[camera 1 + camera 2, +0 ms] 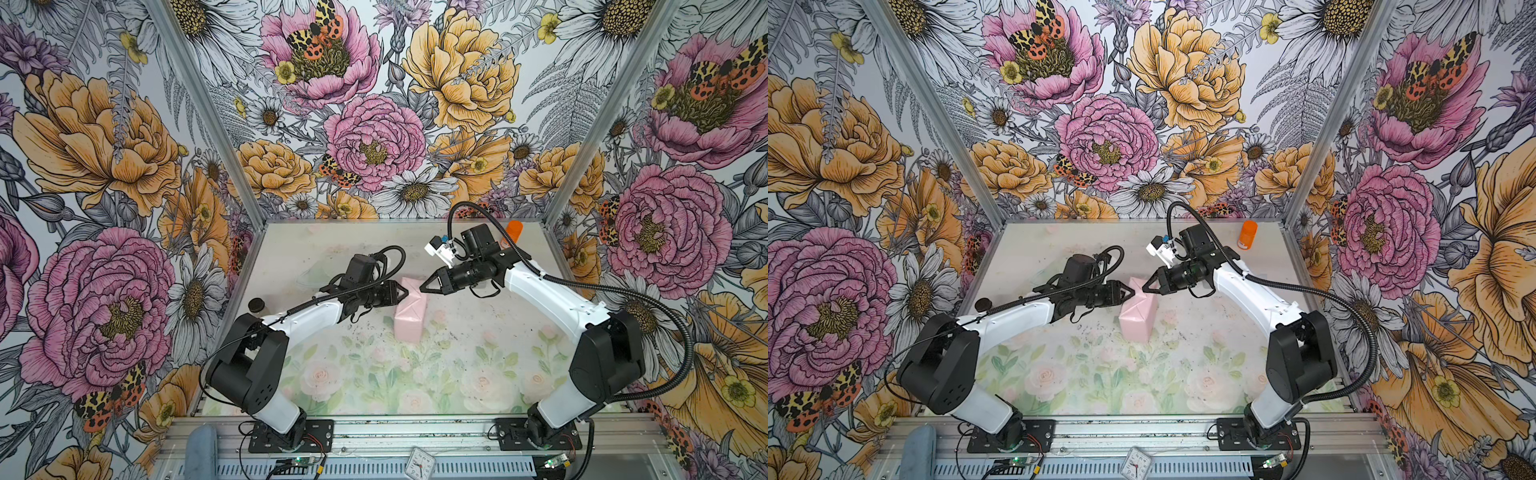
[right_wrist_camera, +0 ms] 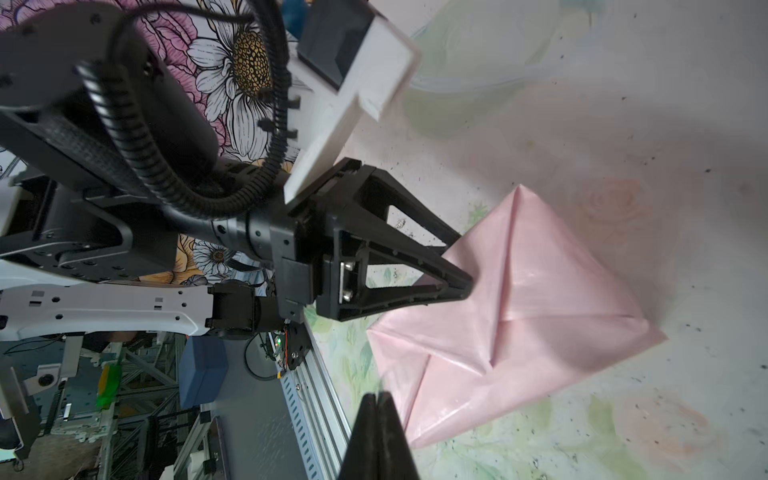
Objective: Wrap the gift box in paper
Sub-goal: 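Move the right gripper from the dispenser to the pink box's peak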
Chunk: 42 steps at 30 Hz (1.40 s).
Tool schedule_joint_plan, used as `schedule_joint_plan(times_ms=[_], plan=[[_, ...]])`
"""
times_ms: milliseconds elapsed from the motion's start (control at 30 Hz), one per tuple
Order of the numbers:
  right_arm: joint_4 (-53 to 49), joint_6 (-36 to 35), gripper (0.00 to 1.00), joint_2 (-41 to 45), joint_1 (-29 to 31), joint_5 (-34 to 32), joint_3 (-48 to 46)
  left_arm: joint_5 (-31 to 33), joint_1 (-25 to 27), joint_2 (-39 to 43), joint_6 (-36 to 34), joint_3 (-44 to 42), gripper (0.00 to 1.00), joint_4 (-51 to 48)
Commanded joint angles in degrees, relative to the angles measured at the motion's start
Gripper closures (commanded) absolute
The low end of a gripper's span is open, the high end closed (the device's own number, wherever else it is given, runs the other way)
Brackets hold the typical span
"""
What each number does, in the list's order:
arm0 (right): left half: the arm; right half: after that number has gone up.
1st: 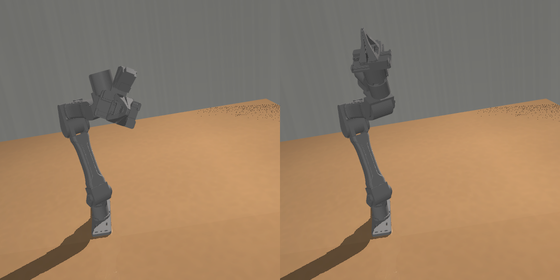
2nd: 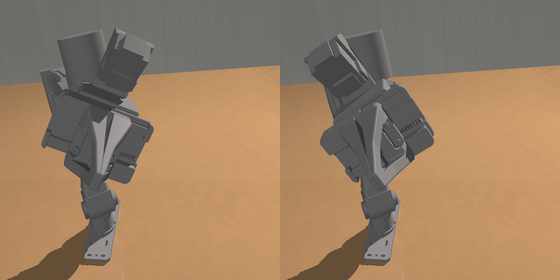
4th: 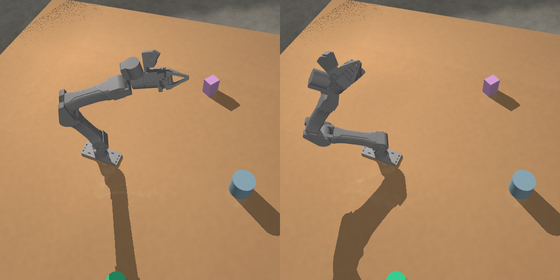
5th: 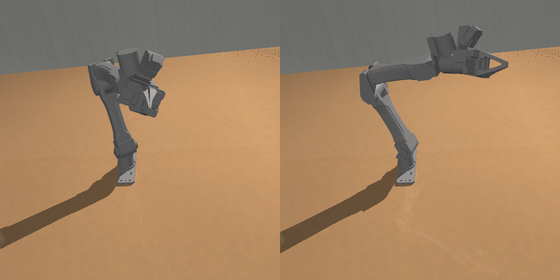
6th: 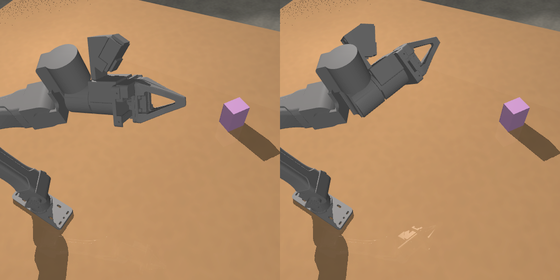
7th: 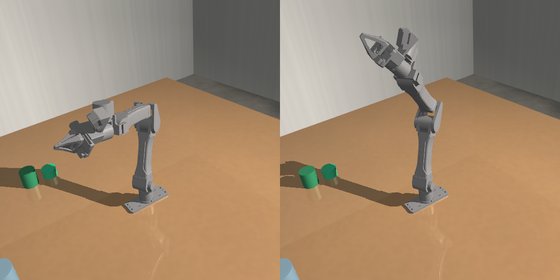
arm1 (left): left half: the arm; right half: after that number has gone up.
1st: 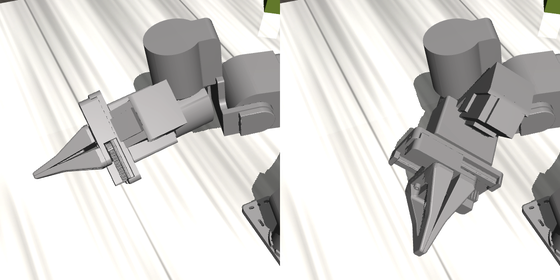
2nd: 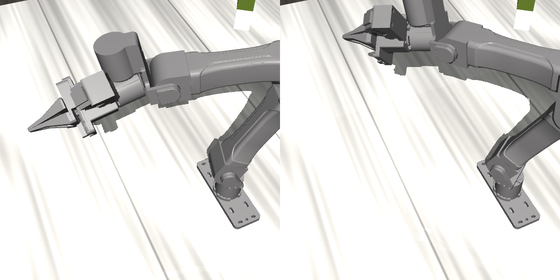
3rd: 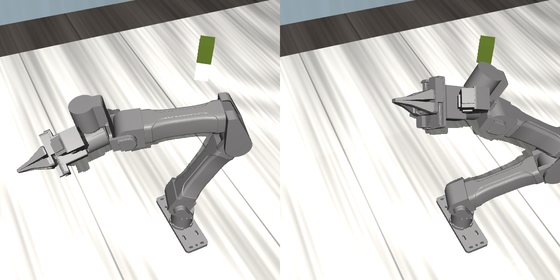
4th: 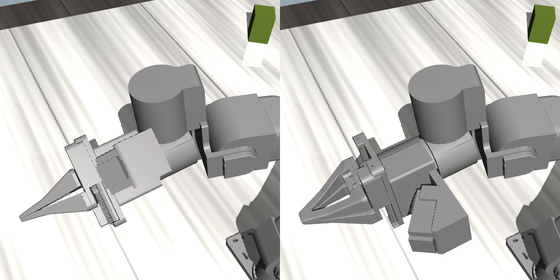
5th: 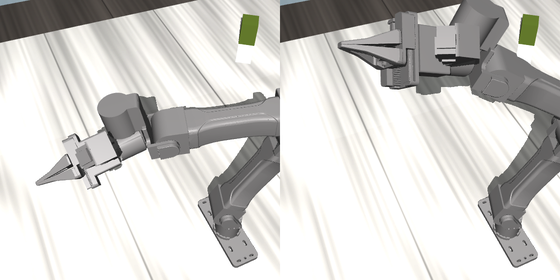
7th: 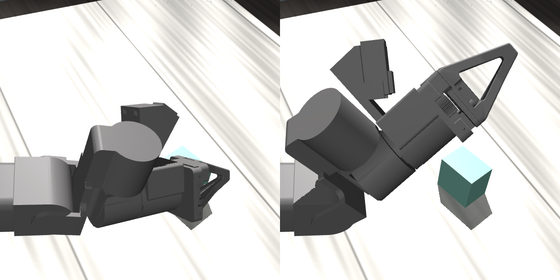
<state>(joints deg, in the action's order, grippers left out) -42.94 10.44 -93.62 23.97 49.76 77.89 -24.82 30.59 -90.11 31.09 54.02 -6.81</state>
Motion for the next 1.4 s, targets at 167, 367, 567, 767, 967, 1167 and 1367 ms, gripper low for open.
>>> schedule_joint_plan(times_ms=[167, 367, 567, 767, 967, 1167, 1367], plan=[[-6.5, -5.0, 1.0, -4.8, 1.8, 1.7, 4.8, 2.2, 1.4, -1.0, -1.8, -0.8, 0.6, -6.6], [-10.9, -7.2, 1.0, -9.0, 2.5, 1.5, 7.2, 2.1, 1.5, -1.3, -1.8, -0.6, 0.6, -6.6], [-14.0, -7.7, 1.0, -11.9, 2.4, -2.3, 9.3, 2.1, 1.5, -1.4, -1.8, -0.6, 0.6, -6.6], [-15.1, -7.2, 1.0, -12.3, 1.4, -3.9, 9.3, 2.1, 1.6, -1.6, -1.9, -0.6, 0.6, -6.5], [-16.6, -7.0, 1.0, -12.7, 0.8, -5.4, 9.4, 2.0, 1.5, -1.5, -1.9, -0.6, 0.6, -6.5], [-16.6, -6.2, 1.0, -13.1, 0.0, -5.6, 9.7, 2.0, 1.6, -1.5, -1.9, -0.6, 0.6, -6.5], [-17.2, -5.6, 1.0, -14.4, -0.2, -6.0, 9.6, 1.8, 1.8, -1.5, -1.9, 0.1, 0.6, -6.5]])
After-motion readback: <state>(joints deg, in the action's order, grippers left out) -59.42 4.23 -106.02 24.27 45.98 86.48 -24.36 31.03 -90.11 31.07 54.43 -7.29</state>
